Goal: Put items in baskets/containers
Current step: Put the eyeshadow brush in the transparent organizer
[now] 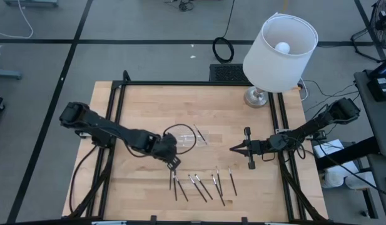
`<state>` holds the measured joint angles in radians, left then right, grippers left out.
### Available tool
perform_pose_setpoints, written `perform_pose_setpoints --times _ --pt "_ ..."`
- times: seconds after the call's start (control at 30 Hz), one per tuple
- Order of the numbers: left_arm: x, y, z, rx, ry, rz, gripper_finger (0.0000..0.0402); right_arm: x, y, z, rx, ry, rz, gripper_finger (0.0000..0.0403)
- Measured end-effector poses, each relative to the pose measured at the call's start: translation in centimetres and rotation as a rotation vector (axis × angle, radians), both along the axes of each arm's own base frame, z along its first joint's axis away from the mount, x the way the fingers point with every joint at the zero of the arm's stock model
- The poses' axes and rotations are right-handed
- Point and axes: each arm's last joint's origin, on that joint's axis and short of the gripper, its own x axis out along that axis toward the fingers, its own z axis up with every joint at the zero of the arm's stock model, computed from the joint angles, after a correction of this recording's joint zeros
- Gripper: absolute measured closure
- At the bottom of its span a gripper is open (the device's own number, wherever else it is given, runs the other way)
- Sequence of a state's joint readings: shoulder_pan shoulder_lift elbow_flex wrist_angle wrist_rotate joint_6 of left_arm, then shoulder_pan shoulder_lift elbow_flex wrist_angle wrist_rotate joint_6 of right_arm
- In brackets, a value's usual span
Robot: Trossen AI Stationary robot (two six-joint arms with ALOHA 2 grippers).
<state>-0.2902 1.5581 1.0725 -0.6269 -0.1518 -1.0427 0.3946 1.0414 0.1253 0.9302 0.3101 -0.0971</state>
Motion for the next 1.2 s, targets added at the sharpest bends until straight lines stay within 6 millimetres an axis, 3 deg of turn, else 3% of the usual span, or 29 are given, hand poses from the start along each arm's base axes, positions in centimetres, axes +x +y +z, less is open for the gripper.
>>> perform_pose_setpoints --times 0.4,0.67,0.93,1.2 --pt "-2.2 2.8 5.7 0.351 -0.225 -0.049 0.0401 0.0 0.0 0.0 0.006 0.004 0.0 0.0403" --pt "-2.5 5.2 8.3 0.64 -0.32 0.039 0.0401 0.0 0.0 -0.3 -0.003 0.026 0.0 0.0403" --pt "-2.7 7.3 8.5 0.76 -0.26 0.115 0.0401 -0.1 0.0 -0.6 -0.018 0.063 -0.001 0.0403" --pt "-1.3 7.5 7.2 0.82 -0.215 0.135 0.0401 -0.1 0.0 -0.8 -0.025 0.079 -0.001 0.0403"
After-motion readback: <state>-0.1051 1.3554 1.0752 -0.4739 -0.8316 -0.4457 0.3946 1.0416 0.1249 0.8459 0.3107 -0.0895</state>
